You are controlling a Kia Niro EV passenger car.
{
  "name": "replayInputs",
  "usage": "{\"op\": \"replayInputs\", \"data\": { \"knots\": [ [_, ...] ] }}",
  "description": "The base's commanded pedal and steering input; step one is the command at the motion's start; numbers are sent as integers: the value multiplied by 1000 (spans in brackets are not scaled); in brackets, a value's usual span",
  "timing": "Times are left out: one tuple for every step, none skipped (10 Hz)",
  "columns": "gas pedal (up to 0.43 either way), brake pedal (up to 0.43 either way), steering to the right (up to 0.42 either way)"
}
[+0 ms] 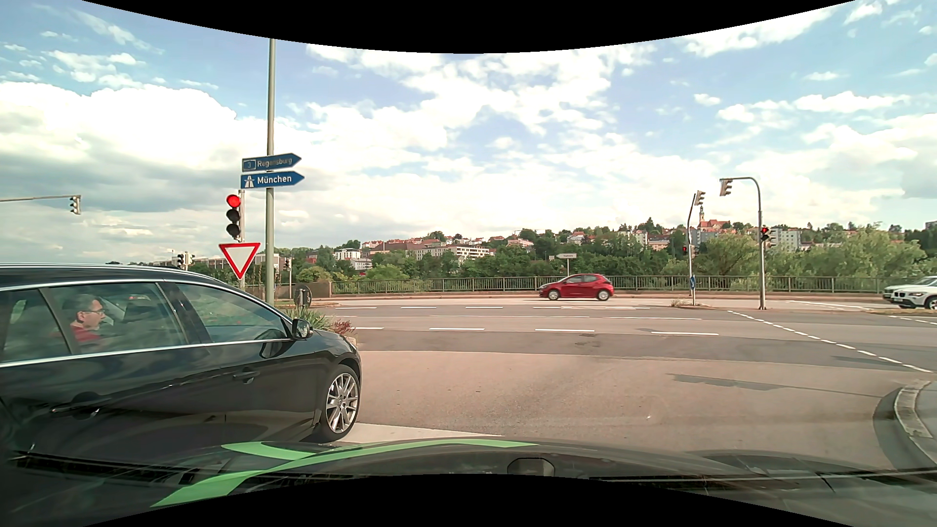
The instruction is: Follow the waypoints while adhering to traffic rules and regulations
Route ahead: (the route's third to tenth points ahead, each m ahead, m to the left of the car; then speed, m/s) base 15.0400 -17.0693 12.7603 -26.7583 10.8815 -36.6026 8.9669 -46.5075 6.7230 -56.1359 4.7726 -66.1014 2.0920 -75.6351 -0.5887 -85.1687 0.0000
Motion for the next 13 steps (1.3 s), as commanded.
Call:
{"op": "replayInputs", "data": {
  "knots": [
    [0,579,259],
    [0,579,259],
    [0,579,259],
    [0,579,259],
    [0,579,259],
    [0,579,259],
    [0,579,259],
    [0,579,259],
    [0,579,259],
    [0,579,259],
    [0,579,259],
    [0,579,259],
    [0,579,259]
  ]
}}
